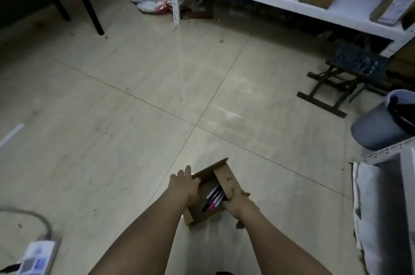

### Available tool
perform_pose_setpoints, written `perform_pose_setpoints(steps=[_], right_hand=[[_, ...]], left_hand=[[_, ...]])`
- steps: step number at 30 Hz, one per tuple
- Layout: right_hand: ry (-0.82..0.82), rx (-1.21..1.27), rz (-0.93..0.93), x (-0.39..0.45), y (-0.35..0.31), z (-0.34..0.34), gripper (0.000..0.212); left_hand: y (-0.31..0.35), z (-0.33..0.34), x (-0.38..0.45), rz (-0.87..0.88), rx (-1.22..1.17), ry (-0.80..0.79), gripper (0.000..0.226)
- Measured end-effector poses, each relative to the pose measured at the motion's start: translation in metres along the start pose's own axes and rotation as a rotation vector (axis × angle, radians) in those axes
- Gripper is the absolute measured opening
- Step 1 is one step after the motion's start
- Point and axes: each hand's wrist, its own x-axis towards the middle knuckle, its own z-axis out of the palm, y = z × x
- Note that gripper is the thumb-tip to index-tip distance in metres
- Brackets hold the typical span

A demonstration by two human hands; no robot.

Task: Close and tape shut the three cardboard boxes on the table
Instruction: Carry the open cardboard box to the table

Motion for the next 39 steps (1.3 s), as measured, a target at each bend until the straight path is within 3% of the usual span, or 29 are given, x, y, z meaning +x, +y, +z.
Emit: perform_pose_setpoints(steps=[3,7,14,19,23,28,32,34,37,39], right_hand=[[-0.132,0.188,0.056,0.011,-0.003,0.016,0.045],[-0.169,0.276,0.062,0.019,-0.002,0.027,0.027],[-0.231,0.515,0.12,0.033,-0.003,0.038,0.024],[0.029,0.497,0.068,0.053,-0.002,0.055,0.028],[0.237,0.476,0.006,0.025,-0.008,0.028,0.029],[0.288,0.318,-0.112,-0.036,-0.029,-0.032,0.029],[0.326,0.292,-0.199,-0.106,-0.056,-0.09,0.025],[0.351,0.277,-0.233,-0.149,-0.072,-0.122,0.035],[0.372,0.222,-0.327,-0.211,-0.096,-0.17,0.056],[0.395,0.203,-0.375,-0.249,-0.116,-0.205,0.065]], left_hand=[[-0.003,0.016,0.01,-0.046,-0.017,-0.054,0.046],[-0.011,0.034,0.02,-0.071,-0.036,-0.08,0.043],[-0.017,0.042,0.029,-0.069,-0.032,-0.067,0.042],[-0.016,0.038,0.028,-0.076,-0.079,-0.007,0.042],[-0.017,0.023,0.014,-0.072,-0.098,0.014,0.048],[-0.02,-0.024,-0.038,-0.127,-0.105,0.032,0.051],[-0.018,-0.091,-0.1,-0.235,-0.377,0.265,0.052],[-0.021,-0.132,-0.136,-0.325,-0.499,0.297,0.053],[-0.031,-0.191,-0.184,-0.369,-0.659,0.171,0.058],[-0.037,-0.229,-0.217,-0.342,-0.744,0.031,0.048]])
